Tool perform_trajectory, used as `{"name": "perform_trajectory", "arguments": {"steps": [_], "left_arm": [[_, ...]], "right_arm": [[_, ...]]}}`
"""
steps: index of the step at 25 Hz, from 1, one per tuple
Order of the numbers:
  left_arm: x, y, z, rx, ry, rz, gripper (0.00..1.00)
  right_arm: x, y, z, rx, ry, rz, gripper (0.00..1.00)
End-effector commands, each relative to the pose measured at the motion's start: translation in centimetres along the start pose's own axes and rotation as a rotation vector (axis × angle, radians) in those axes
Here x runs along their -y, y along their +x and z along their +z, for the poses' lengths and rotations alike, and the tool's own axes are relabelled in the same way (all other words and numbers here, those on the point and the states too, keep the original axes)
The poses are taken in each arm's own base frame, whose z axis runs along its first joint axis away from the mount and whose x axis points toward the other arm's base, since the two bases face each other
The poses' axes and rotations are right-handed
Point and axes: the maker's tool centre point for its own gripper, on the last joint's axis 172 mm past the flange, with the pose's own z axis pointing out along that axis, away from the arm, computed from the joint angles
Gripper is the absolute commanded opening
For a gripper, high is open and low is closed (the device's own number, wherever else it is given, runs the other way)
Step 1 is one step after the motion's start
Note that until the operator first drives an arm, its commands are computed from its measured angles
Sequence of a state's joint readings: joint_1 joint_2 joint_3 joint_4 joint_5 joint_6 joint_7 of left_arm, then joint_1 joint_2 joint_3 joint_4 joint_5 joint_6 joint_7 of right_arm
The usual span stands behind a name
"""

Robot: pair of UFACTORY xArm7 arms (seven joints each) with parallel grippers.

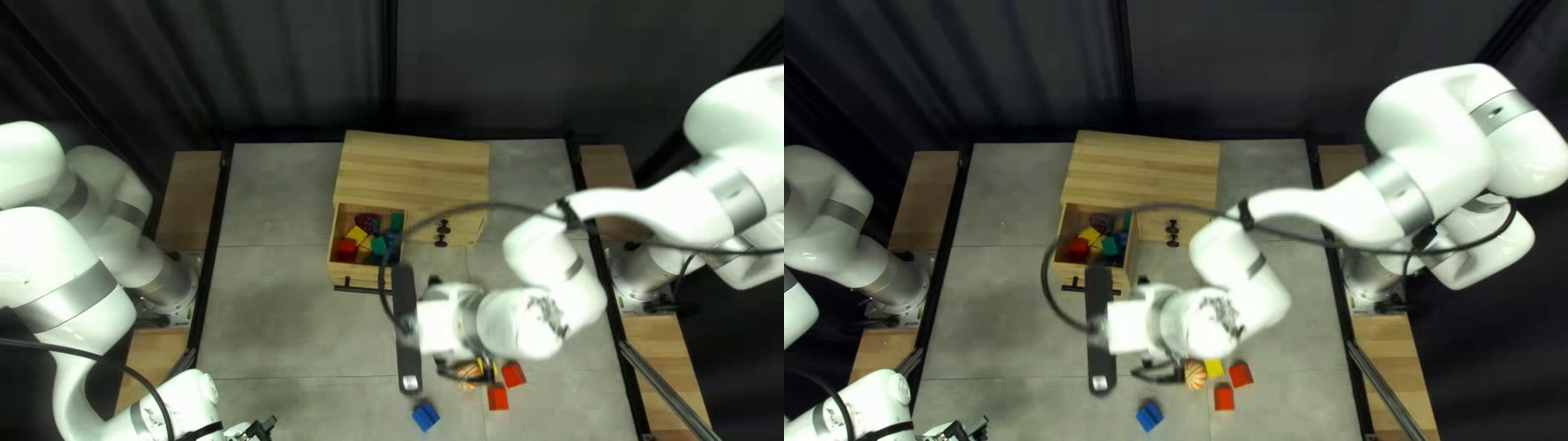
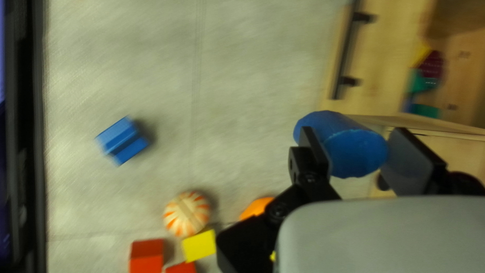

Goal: Open drawers and place objects into drawer and close

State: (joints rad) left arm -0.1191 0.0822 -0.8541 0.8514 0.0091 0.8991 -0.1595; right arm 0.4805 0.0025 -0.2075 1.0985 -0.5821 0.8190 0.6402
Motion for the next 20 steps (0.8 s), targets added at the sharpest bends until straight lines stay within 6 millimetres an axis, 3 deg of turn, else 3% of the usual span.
{"name": "perform_trajectory", "arguments": {"steps": [1, 7, 20], "left_arm": [[0.0, 0.0, 0.0, 0.0, 0.0, 0.0, 1.0], [0.0, 0.0, 0.0, 0.0, 0.0, 0.0, 1.0], [0.0, 0.0, 0.0, 0.0, 0.0, 0.0, 1.0]], "right_arm": [[-3.4, 0.9, 2.1, -0.027, -0.016, 0.046, 0.0], [-6.3, 2.6, 5.0, -0.044, -0.015, 0.072, 0.0], [-8.4, 3.9, 7.5, -0.065, -0.01, 0.078, 0.0]]}}
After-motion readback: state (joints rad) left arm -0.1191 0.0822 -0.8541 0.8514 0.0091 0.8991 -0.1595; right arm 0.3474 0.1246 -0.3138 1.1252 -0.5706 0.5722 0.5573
